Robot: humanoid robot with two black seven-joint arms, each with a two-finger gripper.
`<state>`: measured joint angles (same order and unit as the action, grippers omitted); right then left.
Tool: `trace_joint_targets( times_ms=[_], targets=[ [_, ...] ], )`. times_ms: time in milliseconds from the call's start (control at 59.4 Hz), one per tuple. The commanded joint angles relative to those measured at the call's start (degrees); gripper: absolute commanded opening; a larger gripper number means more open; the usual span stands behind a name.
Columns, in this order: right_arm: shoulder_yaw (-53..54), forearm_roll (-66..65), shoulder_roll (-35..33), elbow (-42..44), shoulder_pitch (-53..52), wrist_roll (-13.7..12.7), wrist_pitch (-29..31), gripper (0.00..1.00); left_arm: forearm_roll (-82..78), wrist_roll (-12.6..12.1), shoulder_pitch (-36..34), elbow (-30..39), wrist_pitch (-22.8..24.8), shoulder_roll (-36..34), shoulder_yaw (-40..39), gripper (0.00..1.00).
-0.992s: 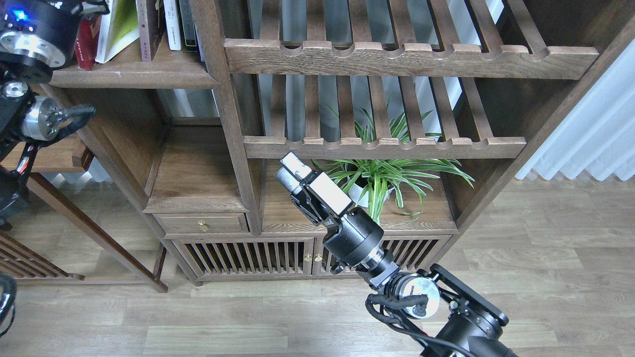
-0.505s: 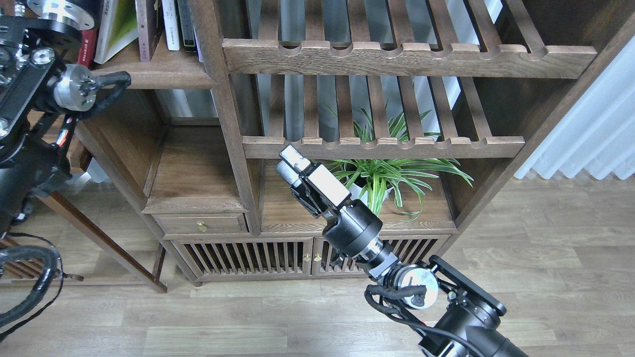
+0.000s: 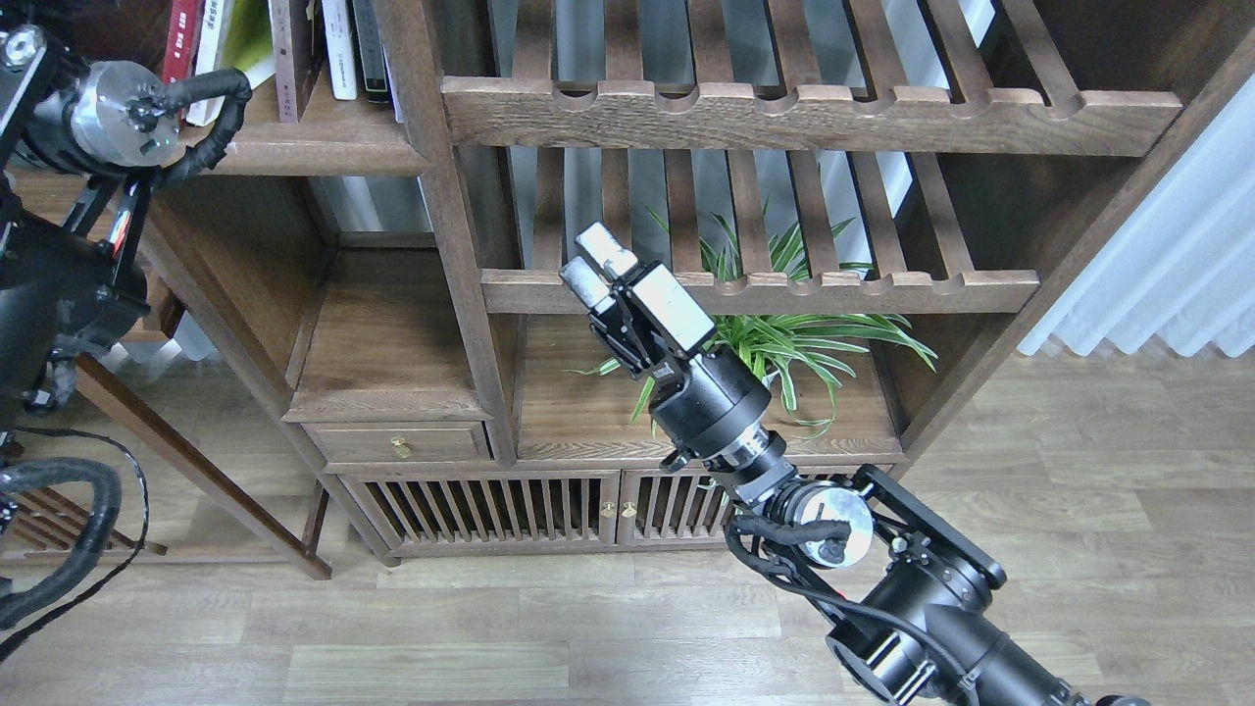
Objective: Organize books on shelf
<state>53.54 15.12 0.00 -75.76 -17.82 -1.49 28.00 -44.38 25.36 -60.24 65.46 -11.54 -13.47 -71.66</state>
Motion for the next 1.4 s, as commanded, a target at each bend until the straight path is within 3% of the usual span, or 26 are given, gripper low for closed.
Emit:
trace_joint_targets(
  times_ms=[0,235,471,791,976,1262,1379],
  targets=[
    [1.4,0.1,0.0,0.1,-0.9,0.1,0.0,0.85,0.6,0.0,0.1,2.0,-0.2,0.2,-0.6,0.29],
    [3.9,0.2,0.0,0.0,-2.4,0.2,0.0,0.85,4.3,0.0,0.4,6.1,0.1,5.4,-0.6,0.29],
    [4.4,0.3,0.0,0.0,-2.7,0.2,0.0,0.86,6.2,-2.3,-0.7,7.6,0.3,13.5,-0.5,0.33],
    [4.3,1.2,0.0,0.0,-2.3,0.2,0.0,0.86,6.5,-3.2,-0.8,8.2,2.7,13.5,-0.1,0.36],
    [4.4,4.0,0.0,0.0,-2.3,0.2,0.0,0.86,13.2,-11.7,-0.5,8.8,8.1,13.5,0.3,0.36],
    [4.4,4.2,0.0,0.1,-2.0,0.3,0.0,0.88,19.5,-15.5,0.0,8.3,16.3,13.5,0.8,0.36],
    [4.4,4.2,0.0,0.6,-1.9,0.3,0.0,0.88,20.6,-17.5,0.2,8.3,23.6,13.5,1.0,0.36]
  ],
)
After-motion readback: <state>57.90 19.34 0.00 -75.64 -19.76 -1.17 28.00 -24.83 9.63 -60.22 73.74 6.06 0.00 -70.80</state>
